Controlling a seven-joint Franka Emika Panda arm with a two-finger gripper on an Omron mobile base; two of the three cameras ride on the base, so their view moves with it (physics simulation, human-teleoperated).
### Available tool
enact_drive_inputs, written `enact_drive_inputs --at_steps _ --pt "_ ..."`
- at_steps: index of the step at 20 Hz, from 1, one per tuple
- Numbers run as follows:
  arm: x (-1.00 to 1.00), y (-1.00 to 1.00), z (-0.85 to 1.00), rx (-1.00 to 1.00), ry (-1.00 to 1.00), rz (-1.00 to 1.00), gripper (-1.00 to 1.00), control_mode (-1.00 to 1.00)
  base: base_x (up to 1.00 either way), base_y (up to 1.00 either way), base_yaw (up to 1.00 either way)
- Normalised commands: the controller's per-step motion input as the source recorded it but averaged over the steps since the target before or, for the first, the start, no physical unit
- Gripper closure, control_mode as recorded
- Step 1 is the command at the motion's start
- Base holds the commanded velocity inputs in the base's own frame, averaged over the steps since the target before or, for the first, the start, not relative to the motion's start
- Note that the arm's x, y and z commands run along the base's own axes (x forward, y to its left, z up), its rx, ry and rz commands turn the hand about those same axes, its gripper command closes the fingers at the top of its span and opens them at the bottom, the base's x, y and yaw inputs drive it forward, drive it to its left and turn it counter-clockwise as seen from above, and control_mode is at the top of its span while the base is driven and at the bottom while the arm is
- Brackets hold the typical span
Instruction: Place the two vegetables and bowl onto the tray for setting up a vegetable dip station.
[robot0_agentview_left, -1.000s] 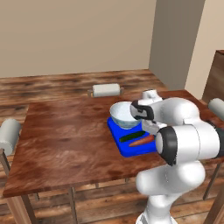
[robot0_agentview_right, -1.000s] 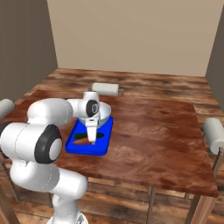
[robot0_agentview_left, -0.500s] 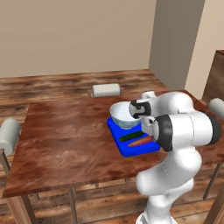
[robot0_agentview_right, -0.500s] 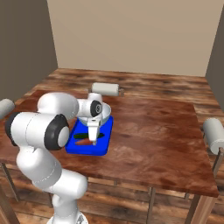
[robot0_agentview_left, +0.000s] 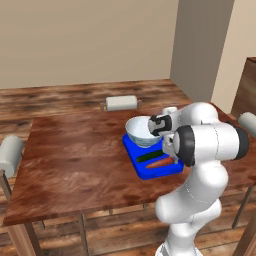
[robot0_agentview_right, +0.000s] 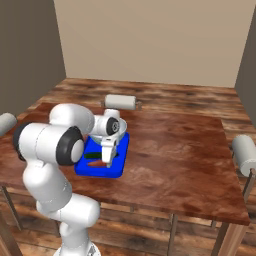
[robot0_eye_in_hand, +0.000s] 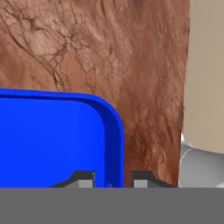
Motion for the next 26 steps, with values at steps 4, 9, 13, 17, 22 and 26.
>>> enact_drive_inputs --at_steps 4,9,13,17,22,26 --pt "0.07 0.0 -0.13 0.0 0.0 -0.05 1.0 -1.0 0.0 0.0 0.0" --pt "0.07 0.0 -0.12 0.0 0.0 -0.03 1.0 -1.0 0.0 0.0 0.0" --pt "0.03 0.0 -0.14 0.0 0.0 -0.03 1.0 -1.0 0.0 0.0 0.0" --pt "0.05 0.0 -0.12 0.0 0.0 -0.03 1.0 -1.0 0.0 0.0 0.0" --pt "0.04 0.01 -0.06 0.0 0.0 -0.02 -1.0 -1.0 0.0 0.0 0.0" --pt "0.06 0.0 0.0 0.0 0.0 -0.01 -1.0 -1.0 0.0 0.0 0.0"
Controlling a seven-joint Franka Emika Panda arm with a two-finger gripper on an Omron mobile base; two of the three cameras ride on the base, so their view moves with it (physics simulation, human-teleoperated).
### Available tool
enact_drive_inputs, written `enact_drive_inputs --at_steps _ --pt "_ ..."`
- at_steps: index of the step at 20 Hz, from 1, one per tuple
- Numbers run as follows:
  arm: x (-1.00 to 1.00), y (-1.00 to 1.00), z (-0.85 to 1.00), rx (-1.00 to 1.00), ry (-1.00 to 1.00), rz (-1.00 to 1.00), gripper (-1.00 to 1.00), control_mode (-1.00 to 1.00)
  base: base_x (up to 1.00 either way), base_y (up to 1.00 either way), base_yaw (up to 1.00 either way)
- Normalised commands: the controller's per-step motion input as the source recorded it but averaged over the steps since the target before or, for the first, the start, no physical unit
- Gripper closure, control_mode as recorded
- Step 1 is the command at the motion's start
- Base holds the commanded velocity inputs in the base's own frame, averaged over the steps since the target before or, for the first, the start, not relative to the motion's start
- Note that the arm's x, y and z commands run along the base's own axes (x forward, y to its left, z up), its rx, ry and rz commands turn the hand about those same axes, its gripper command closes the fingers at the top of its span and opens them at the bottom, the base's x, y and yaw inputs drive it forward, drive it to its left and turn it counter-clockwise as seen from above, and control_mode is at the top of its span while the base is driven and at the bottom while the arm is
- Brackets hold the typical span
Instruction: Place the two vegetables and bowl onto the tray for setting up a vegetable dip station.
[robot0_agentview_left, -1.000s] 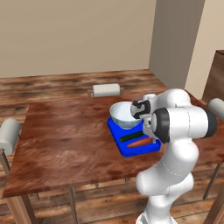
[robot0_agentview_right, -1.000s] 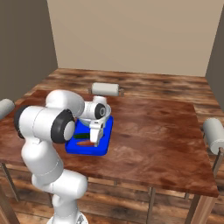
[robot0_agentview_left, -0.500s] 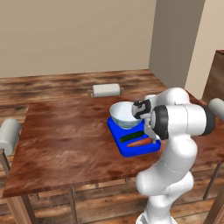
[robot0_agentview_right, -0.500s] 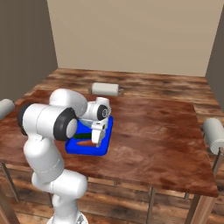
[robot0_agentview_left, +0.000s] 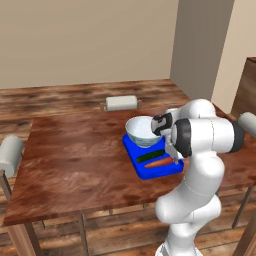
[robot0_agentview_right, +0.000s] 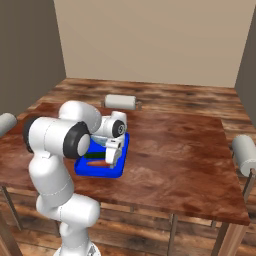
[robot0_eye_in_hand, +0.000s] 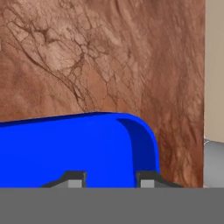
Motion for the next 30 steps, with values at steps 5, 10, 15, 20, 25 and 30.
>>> enact_drive_inputs --at_steps 5,10,15,20,25,30 --pt "0.0 -0.04 0.0 0.0 0.02 -0.04 -1.0 -1.0 0.0 0.0 0.0" --pt "-0.02 -0.14 0.1 0.0 0.04 -0.05 -1.0 -1.0 0.0 0.0 0.0" --pt "-0.15 -0.14 0.24 0.0 0.01 -0.01 -1.0 -1.0 0.0 0.0 0.0" --pt "-0.2 -0.08 0.36 0.0 0.0 0.0 -1.0 -1.0 0.0 0.0 0.0" --pt "-0.27 0.0 0.34 0.0 -0.01 0.01 -1.0 -1.0 0.0 0.0 0.0" --pt "-0.35 0.02 0.34 0.0 -0.06 0.1 -1.0 -1.0 0.0 0.0 0.0"
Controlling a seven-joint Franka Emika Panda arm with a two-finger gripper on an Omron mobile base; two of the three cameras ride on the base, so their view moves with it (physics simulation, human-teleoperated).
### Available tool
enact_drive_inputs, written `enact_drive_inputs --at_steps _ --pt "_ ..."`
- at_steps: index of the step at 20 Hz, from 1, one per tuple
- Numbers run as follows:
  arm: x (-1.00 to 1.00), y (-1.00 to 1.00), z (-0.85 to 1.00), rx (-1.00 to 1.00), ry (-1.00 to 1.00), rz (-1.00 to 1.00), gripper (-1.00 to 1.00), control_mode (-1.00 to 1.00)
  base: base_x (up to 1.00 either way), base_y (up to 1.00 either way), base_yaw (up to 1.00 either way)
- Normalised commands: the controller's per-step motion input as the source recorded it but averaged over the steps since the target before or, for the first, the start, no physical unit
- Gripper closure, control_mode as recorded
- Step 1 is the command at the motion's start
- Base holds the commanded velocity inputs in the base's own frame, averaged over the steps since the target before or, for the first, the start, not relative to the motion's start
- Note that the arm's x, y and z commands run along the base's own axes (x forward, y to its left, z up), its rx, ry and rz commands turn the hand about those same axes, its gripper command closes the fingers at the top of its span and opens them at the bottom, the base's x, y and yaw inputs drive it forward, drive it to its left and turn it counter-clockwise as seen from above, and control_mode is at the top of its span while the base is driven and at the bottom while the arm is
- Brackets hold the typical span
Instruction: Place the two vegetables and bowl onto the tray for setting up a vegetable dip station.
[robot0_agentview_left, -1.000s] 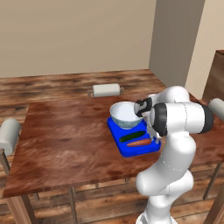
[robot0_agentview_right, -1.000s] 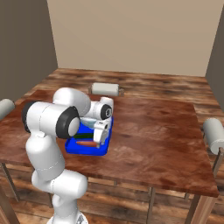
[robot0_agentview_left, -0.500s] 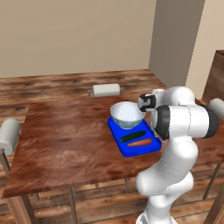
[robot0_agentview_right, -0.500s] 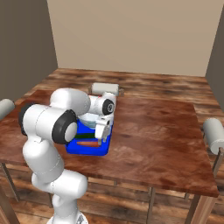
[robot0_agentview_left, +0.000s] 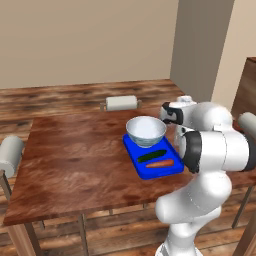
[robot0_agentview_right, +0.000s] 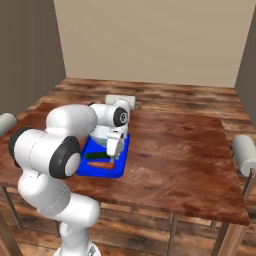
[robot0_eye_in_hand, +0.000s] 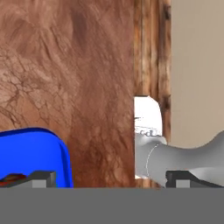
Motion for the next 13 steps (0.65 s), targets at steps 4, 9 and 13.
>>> enact_drive_inputs --at_steps 4,9,13 --pt "-0.43 0.12 0.26 0.0 -0.1 0.22 -1.0 -1.0 0.0 0.0 0.0" --pt "-0.4 0.12 0.3 0.0 -0.07 0.25 -1.0 -1.0 0.0 0.0 0.0" --pt "-0.42 0.07 0.33 0.0 0.0 0.22 -1.0 -1.0 0.0 0.0 0.0"
